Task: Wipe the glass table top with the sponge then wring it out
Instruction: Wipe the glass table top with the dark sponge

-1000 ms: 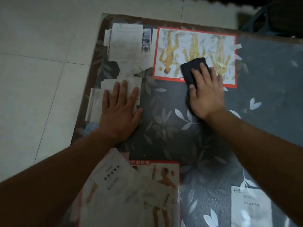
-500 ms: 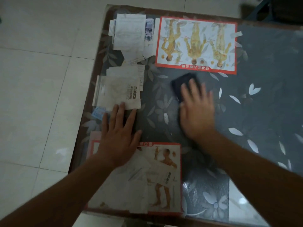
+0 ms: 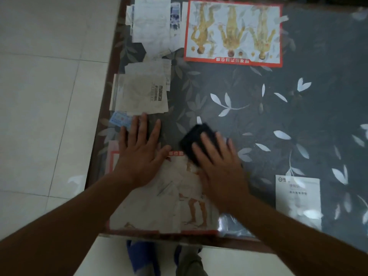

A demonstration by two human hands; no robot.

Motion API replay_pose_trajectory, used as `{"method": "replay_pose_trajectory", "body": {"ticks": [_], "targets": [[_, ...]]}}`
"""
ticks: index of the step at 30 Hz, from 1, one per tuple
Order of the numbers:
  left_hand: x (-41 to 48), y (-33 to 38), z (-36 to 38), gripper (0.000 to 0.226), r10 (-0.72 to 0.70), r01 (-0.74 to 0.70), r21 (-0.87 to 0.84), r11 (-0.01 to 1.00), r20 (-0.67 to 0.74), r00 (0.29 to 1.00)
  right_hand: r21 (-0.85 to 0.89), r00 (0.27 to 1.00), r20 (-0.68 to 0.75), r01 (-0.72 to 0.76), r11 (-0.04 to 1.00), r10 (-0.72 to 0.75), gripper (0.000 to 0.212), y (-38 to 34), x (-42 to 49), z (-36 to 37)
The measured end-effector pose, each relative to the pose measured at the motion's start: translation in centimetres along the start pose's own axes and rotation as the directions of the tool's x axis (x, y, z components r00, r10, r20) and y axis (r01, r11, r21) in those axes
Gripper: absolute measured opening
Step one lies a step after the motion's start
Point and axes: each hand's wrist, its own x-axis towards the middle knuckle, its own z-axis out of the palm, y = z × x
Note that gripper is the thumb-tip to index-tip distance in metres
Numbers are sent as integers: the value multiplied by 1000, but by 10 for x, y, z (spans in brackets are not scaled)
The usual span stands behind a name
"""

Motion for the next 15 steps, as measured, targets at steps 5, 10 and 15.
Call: {"method": "replay_pose_trajectory", "body": {"ticks": [5, 10, 15], "targets": [[1, 0, 2, 79, 12, -12, -10, 1000, -11, 1000, -26, 986, 59, 159, 987, -157, 57, 13, -27, -2], [1, -6, 1, 80, 53, -54, -61, 997, -13, 999, 123, 853, -109, -497, 859, 510, 56, -19, -22, -1], [-30, -26, 0, 72, 179, -184, -64, 981, -67, 982, 41, 999, 21, 38, 998, -39, 54, -103, -81, 25]]}}
